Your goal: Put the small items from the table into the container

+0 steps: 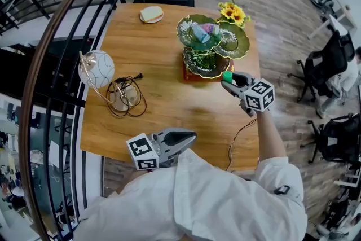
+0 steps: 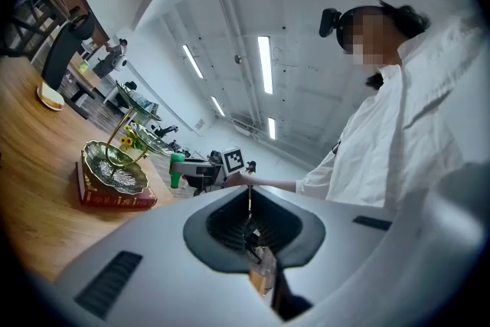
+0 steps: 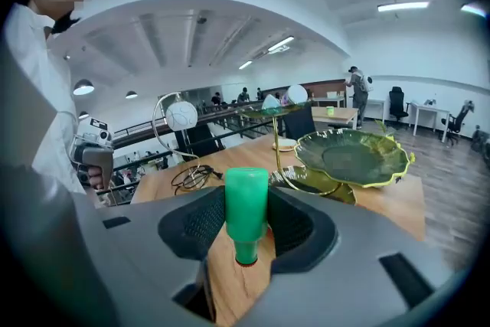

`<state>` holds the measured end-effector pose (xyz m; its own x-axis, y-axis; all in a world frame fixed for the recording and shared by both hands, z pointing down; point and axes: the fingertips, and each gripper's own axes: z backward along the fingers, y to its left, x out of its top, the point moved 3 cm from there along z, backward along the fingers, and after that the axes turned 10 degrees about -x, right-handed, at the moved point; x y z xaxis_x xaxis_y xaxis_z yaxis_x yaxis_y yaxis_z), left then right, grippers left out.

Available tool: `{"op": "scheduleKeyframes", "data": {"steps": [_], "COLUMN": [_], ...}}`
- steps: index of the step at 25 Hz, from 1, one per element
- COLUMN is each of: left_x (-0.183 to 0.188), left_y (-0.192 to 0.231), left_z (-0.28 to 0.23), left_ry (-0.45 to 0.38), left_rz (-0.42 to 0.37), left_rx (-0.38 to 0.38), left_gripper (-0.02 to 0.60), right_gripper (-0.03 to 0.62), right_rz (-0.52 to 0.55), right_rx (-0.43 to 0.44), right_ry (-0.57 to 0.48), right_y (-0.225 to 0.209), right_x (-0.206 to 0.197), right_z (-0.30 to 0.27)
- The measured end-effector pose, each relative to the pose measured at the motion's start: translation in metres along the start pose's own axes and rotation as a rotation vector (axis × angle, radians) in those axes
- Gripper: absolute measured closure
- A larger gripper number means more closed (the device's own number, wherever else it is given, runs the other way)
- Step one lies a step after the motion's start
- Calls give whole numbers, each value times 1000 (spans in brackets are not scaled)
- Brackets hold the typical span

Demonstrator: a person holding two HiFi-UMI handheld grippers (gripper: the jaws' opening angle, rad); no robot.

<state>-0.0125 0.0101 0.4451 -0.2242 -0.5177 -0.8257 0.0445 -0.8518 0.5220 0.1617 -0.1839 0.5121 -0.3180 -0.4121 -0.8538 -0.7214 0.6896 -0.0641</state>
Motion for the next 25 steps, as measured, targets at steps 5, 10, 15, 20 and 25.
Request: {"op": "scheduleKeyframes", "data": {"steps": [5, 10, 15, 20, 25], "left_x": [0, 1, 3, 4, 6], "left_y": [-2, -2, -1, 3, 5], "left_z": [2, 6, 11, 15, 20], "left_ry": [1, -6, -13, -18, -26], "left_rz": [0, -7, -14, -15, -8], "left_rx": [0, 8, 18, 29, 42], "left_gripper": [574, 574, 574, 574, 574], "right_gripper": [431, 431, 431, 431, 431], "right_rz": [20, 14, 12, 31, 34], "right_rx": [18, 25, 32, 32, 6], "right_ry": [-65, -102, -139, -161, -163], "right_y": [13, 21, 27, 29, 30], "right_x": [39, 68, 100, 125, 155], "right_z": [2, -2, -8, -21, -39]}}
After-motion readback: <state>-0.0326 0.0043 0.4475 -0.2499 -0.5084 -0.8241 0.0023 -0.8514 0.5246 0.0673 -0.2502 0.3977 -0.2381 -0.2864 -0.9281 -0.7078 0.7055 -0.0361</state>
